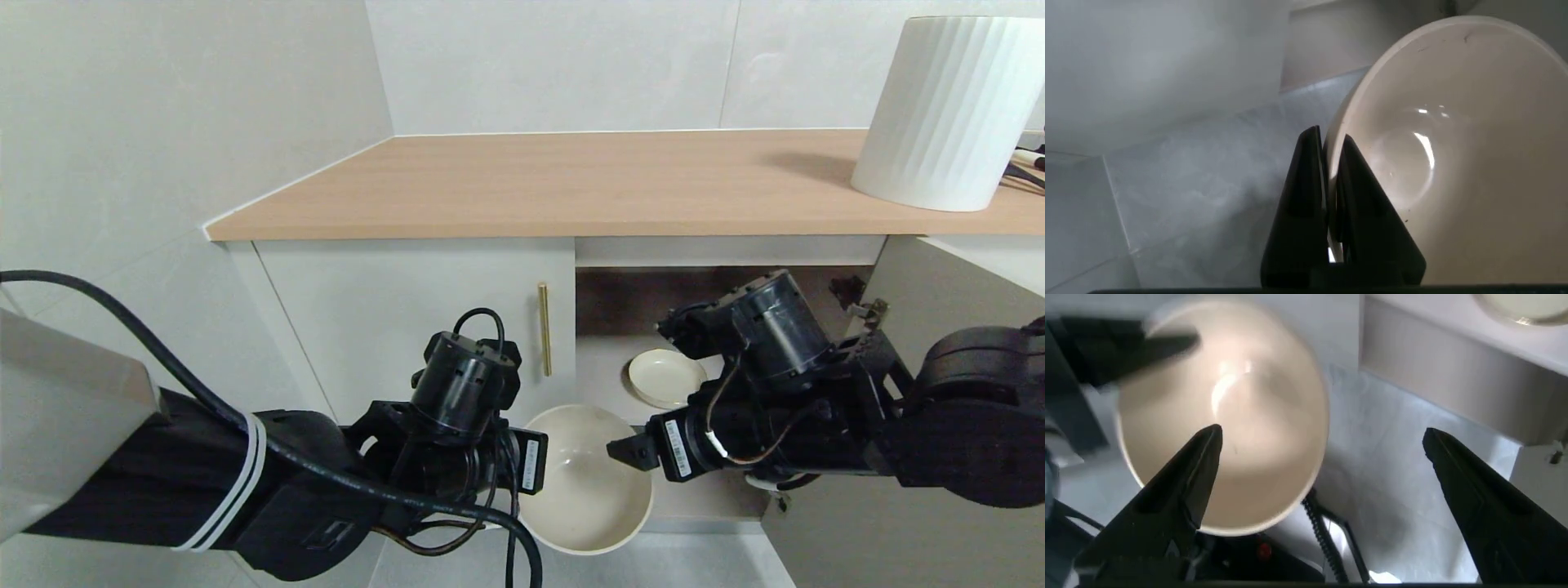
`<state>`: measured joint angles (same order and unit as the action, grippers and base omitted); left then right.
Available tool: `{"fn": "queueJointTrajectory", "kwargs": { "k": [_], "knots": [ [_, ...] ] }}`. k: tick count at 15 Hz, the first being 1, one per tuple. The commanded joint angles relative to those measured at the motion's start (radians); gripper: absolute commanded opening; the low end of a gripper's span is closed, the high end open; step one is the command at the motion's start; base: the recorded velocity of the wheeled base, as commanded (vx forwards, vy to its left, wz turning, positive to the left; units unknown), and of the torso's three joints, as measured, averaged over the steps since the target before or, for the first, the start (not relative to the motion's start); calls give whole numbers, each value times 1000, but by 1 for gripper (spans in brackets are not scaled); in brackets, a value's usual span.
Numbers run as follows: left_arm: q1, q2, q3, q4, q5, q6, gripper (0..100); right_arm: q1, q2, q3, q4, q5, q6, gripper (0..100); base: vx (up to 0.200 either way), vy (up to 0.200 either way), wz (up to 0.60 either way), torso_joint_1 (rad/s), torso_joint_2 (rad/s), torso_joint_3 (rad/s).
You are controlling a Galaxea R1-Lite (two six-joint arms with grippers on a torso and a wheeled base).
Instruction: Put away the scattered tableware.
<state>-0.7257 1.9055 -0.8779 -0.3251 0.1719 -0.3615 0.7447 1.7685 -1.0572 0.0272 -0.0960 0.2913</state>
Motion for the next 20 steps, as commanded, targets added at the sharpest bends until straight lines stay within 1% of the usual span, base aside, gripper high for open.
{"fn": "queueJointTrajectory", "kwargs": {
  "k": [1, 3, 4, 13, 16, 17, 19, 20],
  "knots": [
    [-1, -2, 0, 0, 0, -1, 0, 10, 52, 0, -1, -4, 0, 100, 0, 0, 0, 0, 0, 0],
    [-1, -3, 0, 0, 0, -1, 0, 12, 68, -1, -4, -5, 2, 100, 0, 0, 0, 0, 0, 0],
    [-1, -3, 0, 0, 1, -1, 0, 12, 71, -3, -6, -5, 2, 0, 0, 0, 0, 0, 0, 0],
    [-3, -10, 0, -6, 1, -2, 0, 12, 106, -12, -21, -5, 8, 0, 0, 0, 0, 0, 0, 0],
    [-3, -8, 0, -5, 1, -1, 0, 12, 106, -13, -21, -25, 8, 0, 0, 0, 0, 0, 0, 0],
    [-3, -6, -1, -5, 1, -1, 100, 12, 106, -13, -21, -31, 8, 0, 0, 0, 0, 0, 0, 0],
    [-1, -10, -1, -6, 1, -10, 100, 12, 104, -18, -21, -33, 14, 0, 0, 0, 0, 0, 0, 0],
    [2, -16, -3, -6, 4, -22, 100, 5, 108, -17, -21, -33, 37, 0, 0, 0, 0, 0, 0, 0]
  ]
}}
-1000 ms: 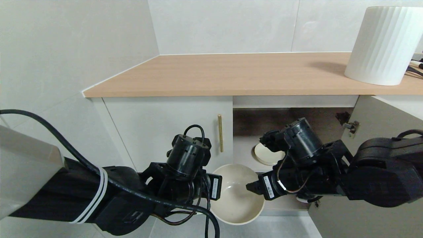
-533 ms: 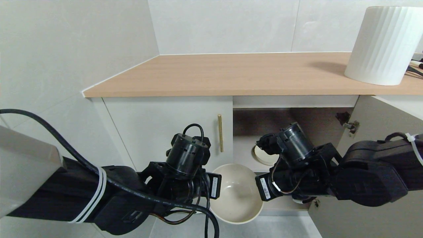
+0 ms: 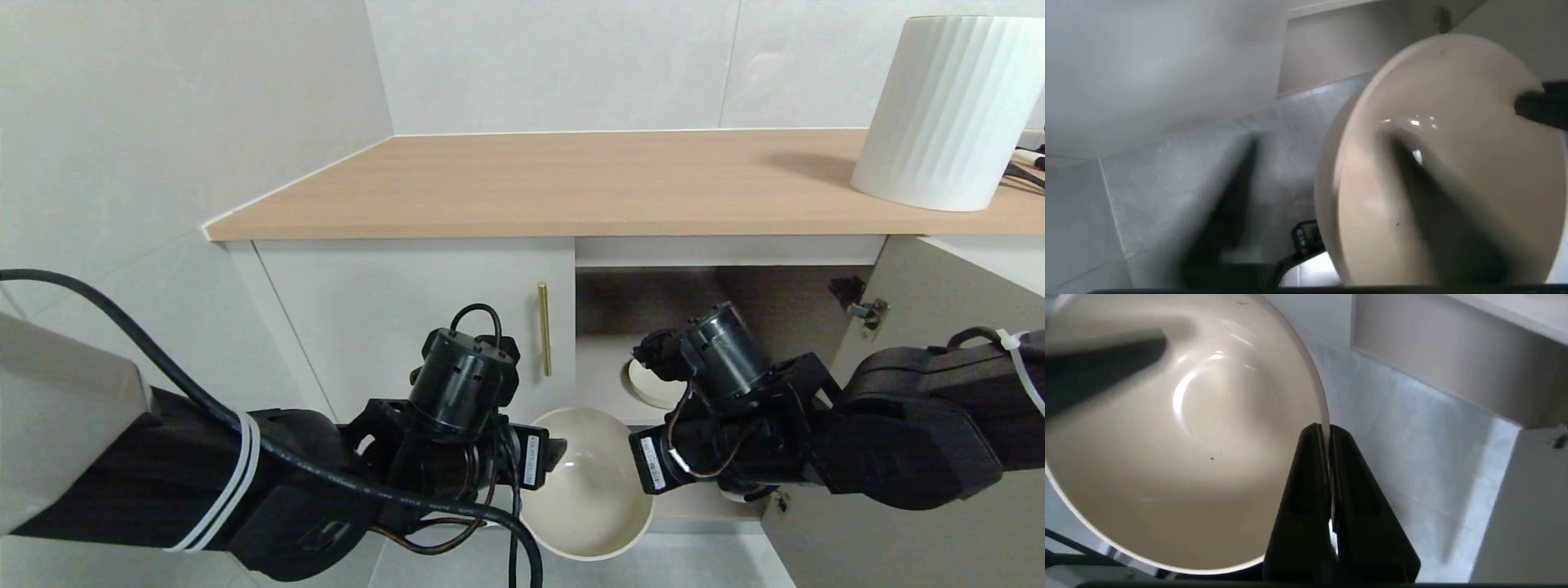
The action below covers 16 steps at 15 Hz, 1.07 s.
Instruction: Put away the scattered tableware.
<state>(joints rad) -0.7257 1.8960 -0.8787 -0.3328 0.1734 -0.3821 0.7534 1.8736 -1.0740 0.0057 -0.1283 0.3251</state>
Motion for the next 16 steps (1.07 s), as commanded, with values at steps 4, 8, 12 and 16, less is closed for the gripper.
{"fn": "queueJointTrajectory", "kwargs": {
  "k": [4, 8, 12, 16],
  "knots": [
    [6, -15, 0, 1, 20, -3, 100, -134, 88, -38, 0, -24, 60, 0, 0, 0, 0, 0, 0, 0],
    [11, -26, 0, 1, 24, -3, 100, -273, 254, -230, 20, -149, 258, 0, 0, 0, 0, 0, 0, 0],
    [14, -23, 0, 1, 24, -3, 100, -339, 346, -357, 26, -225, 345, 0, 0, 0, 0, 0, 0, 0],
    [16, -20, 0, 1, 24, -3, 100, -398, 443, -475, 26, -252, 373, 0, 0, 0, 0, 0, 0, 0]
  ]
}}
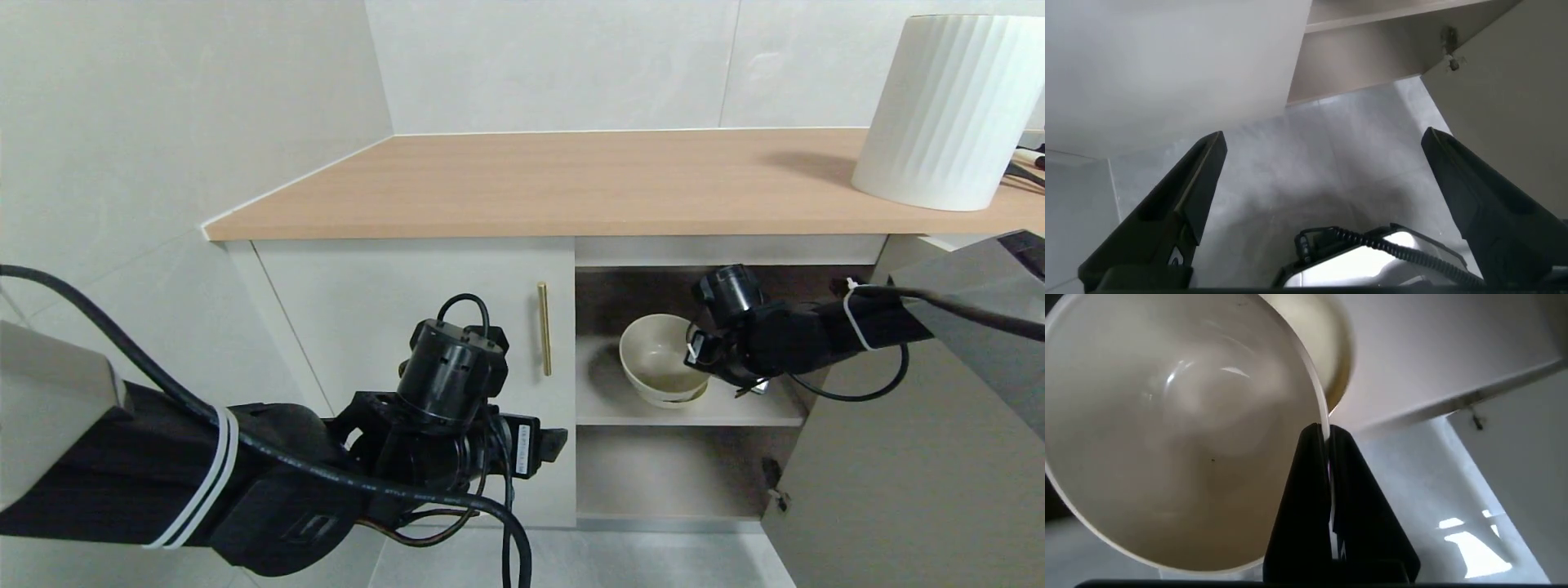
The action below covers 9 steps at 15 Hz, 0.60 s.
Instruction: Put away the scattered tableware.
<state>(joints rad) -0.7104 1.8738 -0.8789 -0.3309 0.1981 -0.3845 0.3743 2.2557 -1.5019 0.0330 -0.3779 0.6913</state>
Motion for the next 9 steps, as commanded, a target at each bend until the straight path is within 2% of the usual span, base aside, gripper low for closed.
{"fn": "queueJointTrajectory", "kwargs": {
  "k": [1, 9],
  "knots": [
    [3, 2, 0, 0, 0, -1, 100, -29, 93, -80, -1, -18, 8, 0, 0, 0, 0, 0, 0, 0],
    [12, 2, -2, 0, 0, -1, 100, -54, 177, -170, 1, -42, 10, 0, 0, 0, 0, 0, 0, 0]
  ]
}}
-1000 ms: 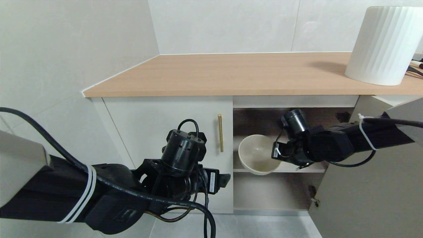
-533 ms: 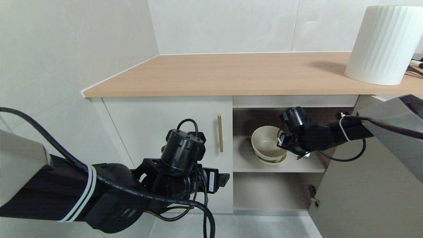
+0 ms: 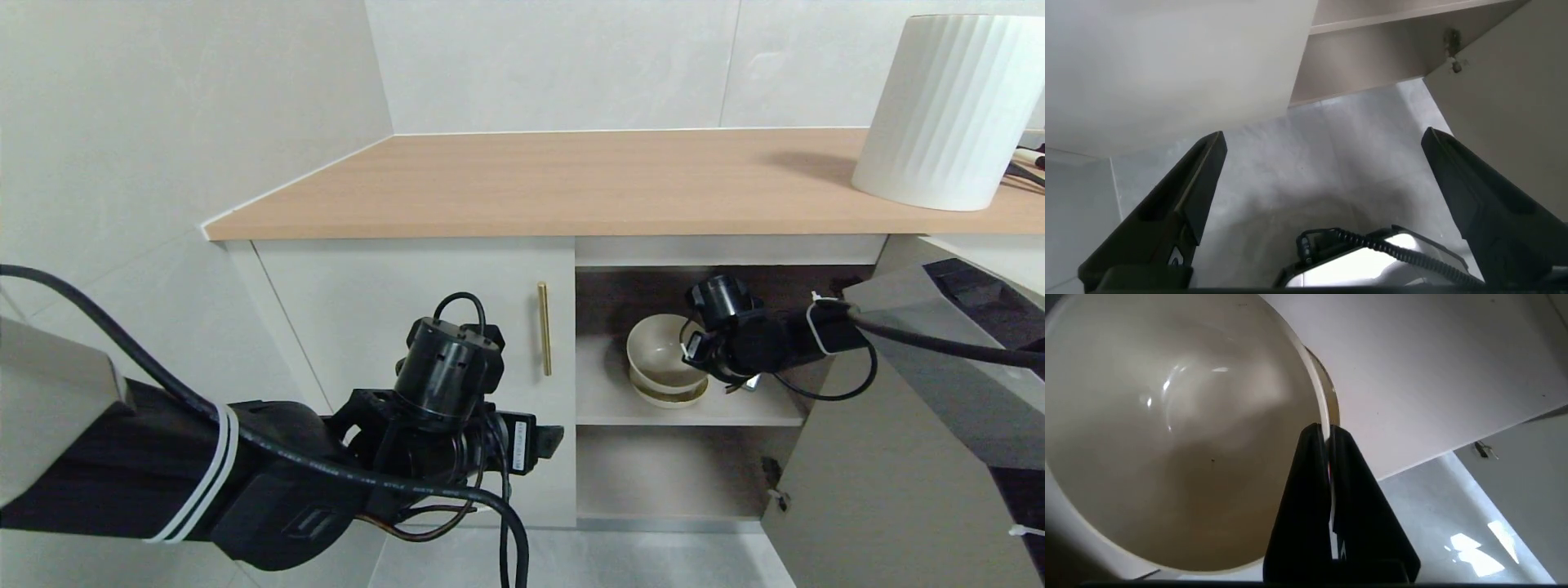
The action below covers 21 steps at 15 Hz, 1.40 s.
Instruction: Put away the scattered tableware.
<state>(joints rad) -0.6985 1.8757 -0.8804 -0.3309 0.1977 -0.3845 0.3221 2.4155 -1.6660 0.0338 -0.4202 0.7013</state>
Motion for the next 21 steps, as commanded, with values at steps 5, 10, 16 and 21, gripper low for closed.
{"fn": "queueJointTrajectory", "kwargs": {
  "k": [5, 10, 16, 21],
  "knots": [
    [4, -4, 0, 0, 0, -1, 100, -5, 48, -58, 29, 0, -2, 0, 0, 0, 0, 0, 0, 0],
    [4, -6, 0, 0, 0, -2, 100, -5, 59, -74, 37, 3, -3, 100, 0, 0, 0, 0, 0, 0],
    [30, -24, 0, -2, 2, -2, 100, 21, -12, -47, 130, 28, 14, 100, 0, 0, 0, 0, 0, 0],
    [97, -224, 57, 0, -1, 38, 100, 121, -317, 206, 261, 103, 12, 100, 0, 0, 0, 0, 0, 0]
  ]
}}
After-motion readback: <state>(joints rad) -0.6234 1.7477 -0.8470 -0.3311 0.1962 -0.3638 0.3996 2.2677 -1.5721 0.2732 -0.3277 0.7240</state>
